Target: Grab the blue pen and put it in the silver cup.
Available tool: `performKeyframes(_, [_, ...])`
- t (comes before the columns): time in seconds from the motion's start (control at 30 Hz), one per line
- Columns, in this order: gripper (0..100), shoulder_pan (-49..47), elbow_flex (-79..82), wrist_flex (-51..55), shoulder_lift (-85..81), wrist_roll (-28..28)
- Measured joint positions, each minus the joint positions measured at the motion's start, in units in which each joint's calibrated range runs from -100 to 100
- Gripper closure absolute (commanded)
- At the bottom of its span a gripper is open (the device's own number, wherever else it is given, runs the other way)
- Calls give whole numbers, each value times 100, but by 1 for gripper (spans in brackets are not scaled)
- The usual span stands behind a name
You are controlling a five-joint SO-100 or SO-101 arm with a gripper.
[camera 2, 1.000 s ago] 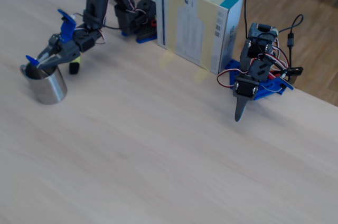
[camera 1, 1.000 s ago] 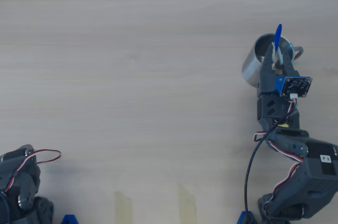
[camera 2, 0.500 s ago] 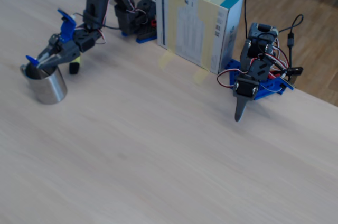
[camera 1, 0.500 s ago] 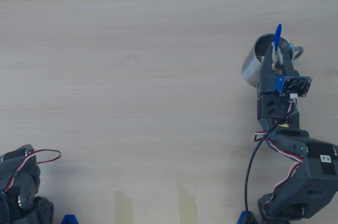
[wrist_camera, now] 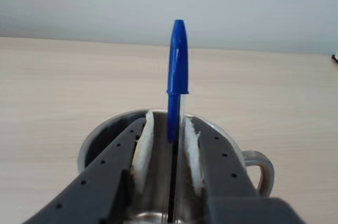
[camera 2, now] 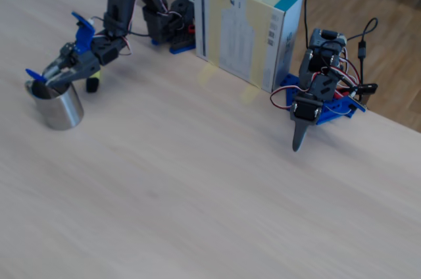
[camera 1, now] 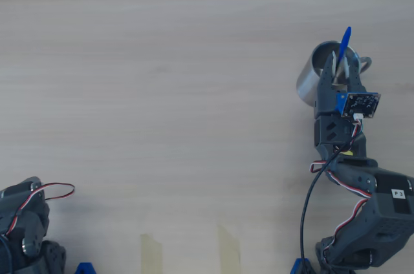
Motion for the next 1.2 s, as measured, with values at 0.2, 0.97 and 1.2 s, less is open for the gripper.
performKeyframes(0.2, [68, -184, 0, 0, -175, 77])
performKeyframes(0.97, [49, -209, 0, 25, -217, 149])
performKeyframes(1.2, [49, -209, 0, 25, -217, 149])
